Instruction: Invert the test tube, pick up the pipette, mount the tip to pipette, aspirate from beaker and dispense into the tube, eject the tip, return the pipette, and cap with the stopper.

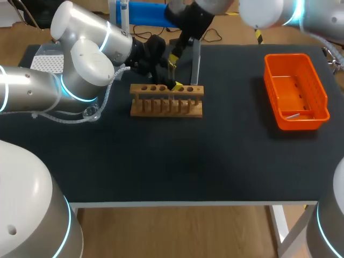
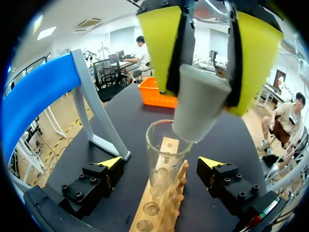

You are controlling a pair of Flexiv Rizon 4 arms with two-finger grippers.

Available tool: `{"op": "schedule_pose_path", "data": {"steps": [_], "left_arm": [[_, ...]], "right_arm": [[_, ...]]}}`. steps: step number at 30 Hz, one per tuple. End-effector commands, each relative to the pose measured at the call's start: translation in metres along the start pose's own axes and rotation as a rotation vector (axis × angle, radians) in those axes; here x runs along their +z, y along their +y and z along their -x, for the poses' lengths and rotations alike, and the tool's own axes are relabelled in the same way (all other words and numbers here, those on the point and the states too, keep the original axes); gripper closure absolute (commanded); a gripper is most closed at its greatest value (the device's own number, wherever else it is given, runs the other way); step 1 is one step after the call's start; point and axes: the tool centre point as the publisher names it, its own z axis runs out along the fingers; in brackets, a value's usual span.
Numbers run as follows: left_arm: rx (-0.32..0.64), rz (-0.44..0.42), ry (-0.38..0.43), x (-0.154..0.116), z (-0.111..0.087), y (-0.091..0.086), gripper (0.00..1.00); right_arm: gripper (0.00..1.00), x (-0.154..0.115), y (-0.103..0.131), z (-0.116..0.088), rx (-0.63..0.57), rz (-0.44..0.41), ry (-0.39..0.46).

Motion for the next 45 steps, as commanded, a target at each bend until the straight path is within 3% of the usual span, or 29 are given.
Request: {"op": "schedule_pose_path", "data": {"steps": [1,26,45], "left_arm": [[0.001,-0.004,0.000,0.001,0.000,0.001,0.00],[0.001,-0.004,0.000,0.001,0.000,0.001,0.00],[0.001,-0.004,0.000,0.001,0.000,0.001,0.00]], "right_arm": [[1.00,0.005,0.001,0.001,0.000,-0.018,0.004],[1.00,-0.013,0.010,0.003,0.100,-0.055,0.043],[1.00,-0.004,0.004,-0.002,0.122,-0.070,0.049]]}}
